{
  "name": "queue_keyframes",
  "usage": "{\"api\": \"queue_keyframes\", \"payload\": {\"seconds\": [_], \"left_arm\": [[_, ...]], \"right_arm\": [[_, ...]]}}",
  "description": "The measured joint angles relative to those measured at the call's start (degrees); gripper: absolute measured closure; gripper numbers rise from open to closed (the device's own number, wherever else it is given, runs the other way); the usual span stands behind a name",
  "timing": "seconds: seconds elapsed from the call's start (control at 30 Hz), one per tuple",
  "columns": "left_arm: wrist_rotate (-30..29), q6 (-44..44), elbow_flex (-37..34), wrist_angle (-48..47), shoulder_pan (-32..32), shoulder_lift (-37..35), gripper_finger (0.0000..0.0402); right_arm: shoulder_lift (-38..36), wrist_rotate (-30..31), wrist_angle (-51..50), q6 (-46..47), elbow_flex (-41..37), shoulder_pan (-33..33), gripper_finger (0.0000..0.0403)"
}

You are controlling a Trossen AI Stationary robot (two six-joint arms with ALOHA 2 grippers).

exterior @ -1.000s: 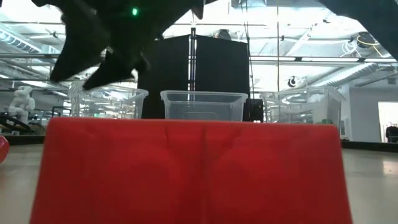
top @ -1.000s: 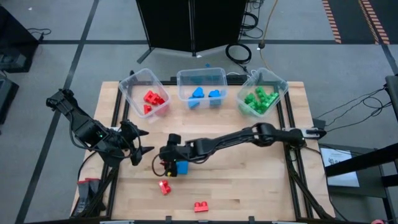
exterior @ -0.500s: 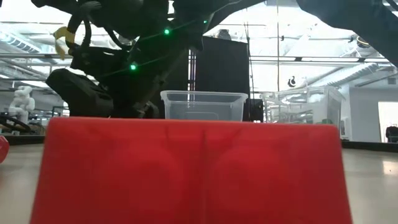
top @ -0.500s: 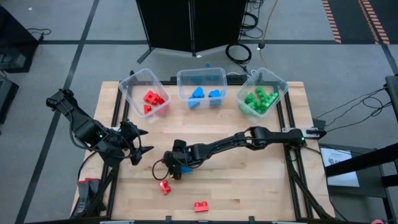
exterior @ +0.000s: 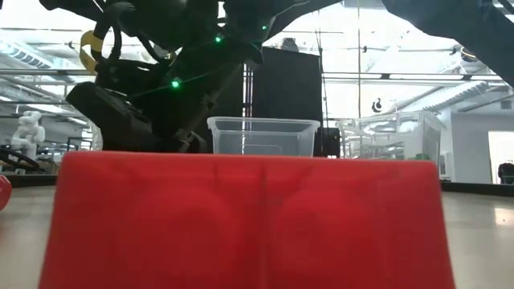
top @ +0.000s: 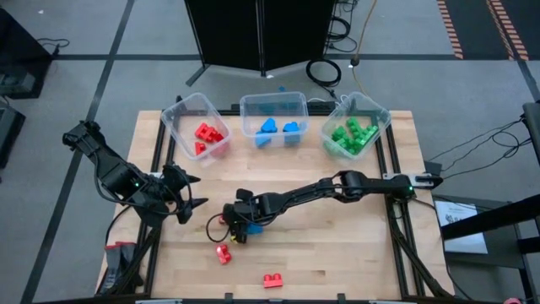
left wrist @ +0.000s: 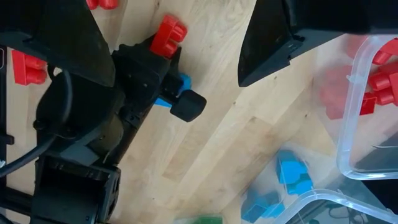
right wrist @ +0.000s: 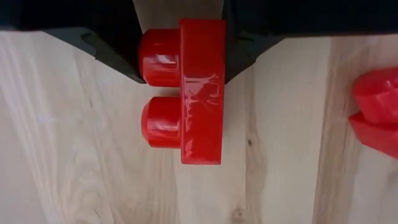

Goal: Sort blocks
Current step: Put the red game piece into the left transparent bin

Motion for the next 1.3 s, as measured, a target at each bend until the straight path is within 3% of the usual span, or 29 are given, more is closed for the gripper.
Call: {"api": "queue_keyframes", "payload": {"seconds": [0.23,0.6,0.8,0.97,1.3], "left_arm": [[0.0,-0.09,0.0,0.01,0.0,0.0,0.0066],[0.0,-0.09,0.0,0.04,0.0,0.0,0.0066],[0.0,-0.13,0.0,0.04,0.0,0.0,0.0066],[0.0,-0.13,0.0,0.02,0.0,0.01,0.0066],[0.0,-0.17,0.0,0.03,-0.01,0.02,0.0066]], "right_arm": [[-4.76,-0.77,-1.12,-0.44,-0.25,-1.37,0.0253],[-14.98,4.15,0.58,-5.38,-0.13,-11.43,0.0253],[-15.67,3.81,5.65,-6.99,-0.14,-16.47,0.0253],[-15.67,-0.24,12.25,-7.61,-0.13,-20.07,0.0253],[-15.07,-0.59,27.07,-8.08,-0.08,-24.59,0.0253]]}}
